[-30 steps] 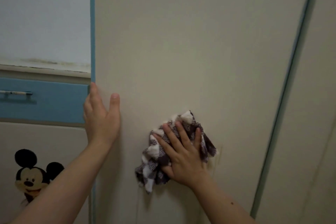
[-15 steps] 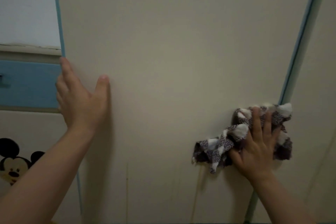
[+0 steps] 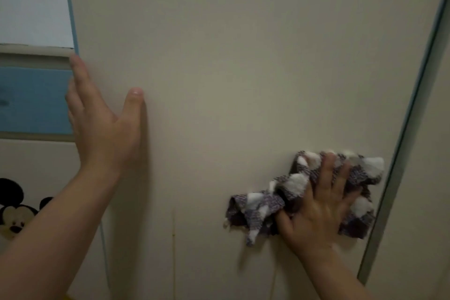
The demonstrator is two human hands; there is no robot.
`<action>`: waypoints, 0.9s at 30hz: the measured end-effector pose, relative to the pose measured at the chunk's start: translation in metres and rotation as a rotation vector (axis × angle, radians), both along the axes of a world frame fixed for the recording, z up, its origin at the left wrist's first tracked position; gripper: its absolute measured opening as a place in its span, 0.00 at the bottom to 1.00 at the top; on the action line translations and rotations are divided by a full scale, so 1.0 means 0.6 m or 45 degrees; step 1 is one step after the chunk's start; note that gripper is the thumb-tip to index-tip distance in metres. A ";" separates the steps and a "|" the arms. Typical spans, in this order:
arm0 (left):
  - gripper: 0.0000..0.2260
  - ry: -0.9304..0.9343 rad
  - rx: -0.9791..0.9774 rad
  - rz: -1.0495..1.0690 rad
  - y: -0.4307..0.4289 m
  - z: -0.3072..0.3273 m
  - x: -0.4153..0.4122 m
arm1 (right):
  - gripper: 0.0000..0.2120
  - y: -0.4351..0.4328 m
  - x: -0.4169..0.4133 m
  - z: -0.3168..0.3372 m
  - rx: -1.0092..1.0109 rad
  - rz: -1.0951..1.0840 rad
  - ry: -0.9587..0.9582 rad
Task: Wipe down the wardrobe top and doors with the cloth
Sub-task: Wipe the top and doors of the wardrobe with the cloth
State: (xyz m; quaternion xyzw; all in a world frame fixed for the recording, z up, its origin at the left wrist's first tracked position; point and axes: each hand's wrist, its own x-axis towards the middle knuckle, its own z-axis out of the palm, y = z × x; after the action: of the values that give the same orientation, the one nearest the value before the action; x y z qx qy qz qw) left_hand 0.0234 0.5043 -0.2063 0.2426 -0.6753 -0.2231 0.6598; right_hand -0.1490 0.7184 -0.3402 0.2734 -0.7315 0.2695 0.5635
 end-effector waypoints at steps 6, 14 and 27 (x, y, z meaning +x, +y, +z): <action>0.36 -0.195 0.023 -0.010 0.020 -0.081 0.035 | 0.42 -0.108 0.078 0.003 0.123 0.071 0.095; 0.37 -0.259 0.083 -0.193 0.025 -0.169 0.064 | 0.38 -0.224 0.162 -0.011 0.409 0.220 0.227; 0.37 -0.402 0.266 -0.093 0.024 -0.218 0.097 | 0.30 -0.295 0.212 -0.085 0.654 0.488 0.323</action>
State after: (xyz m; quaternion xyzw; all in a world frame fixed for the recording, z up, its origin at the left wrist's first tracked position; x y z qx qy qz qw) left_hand 0.0818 0.5185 -0.3371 0.3172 -0.7519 -0.2751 0.5083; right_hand -0.0220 0.5411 -0.3912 0.5703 -0.6348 0.1414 0.5018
